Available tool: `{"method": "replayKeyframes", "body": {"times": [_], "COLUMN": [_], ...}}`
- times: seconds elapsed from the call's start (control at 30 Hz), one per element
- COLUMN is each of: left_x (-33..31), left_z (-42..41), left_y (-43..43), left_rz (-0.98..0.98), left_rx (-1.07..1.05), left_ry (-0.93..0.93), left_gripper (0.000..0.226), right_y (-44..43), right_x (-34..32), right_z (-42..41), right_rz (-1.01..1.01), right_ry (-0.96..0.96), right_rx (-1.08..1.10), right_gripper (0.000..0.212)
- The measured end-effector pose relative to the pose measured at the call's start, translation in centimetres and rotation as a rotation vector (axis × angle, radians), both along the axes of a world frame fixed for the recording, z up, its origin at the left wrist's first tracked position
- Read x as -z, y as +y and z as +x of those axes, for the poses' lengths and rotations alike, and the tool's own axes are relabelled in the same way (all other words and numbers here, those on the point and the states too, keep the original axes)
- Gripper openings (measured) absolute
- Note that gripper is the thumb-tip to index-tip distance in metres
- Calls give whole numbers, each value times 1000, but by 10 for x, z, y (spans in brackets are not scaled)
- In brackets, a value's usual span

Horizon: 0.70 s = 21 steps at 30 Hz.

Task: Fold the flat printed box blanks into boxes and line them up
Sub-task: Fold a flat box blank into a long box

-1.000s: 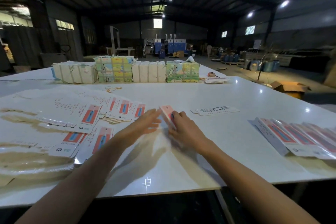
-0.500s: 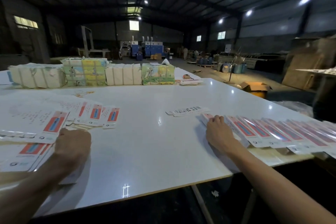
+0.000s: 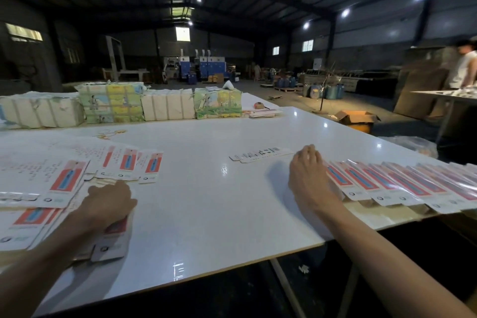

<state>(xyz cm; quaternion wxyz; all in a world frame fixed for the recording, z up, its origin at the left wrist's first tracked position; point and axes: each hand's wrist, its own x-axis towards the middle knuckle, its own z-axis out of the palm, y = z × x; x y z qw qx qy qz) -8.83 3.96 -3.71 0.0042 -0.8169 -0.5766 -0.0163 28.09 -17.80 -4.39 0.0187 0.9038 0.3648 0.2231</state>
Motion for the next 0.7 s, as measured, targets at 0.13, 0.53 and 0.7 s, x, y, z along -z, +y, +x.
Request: {"method": "replayKeyframes", "body": {"times": [0.13, 0.53, 0.7], "left_x": [-10, -12, -11], "left_z": [-2, 47, 78], "left_y": [8, -16, -40], "left_rz": [-114, -752, -866], "left_rx": [27, 205, 230], "left_ry": [-208, -1048, -1273], "left_gripper": [127, 31, 21], "right_y": [53, 130, 131], "right_x": [-6, 20, 19], "right_z": [-52, -137, -123], "right_rz": [147, 536, 626], "right_ry": [25, 1013, 1075], "right_rx": [-341, -880, -926], "right_gripper": [43, 50, 37]}}
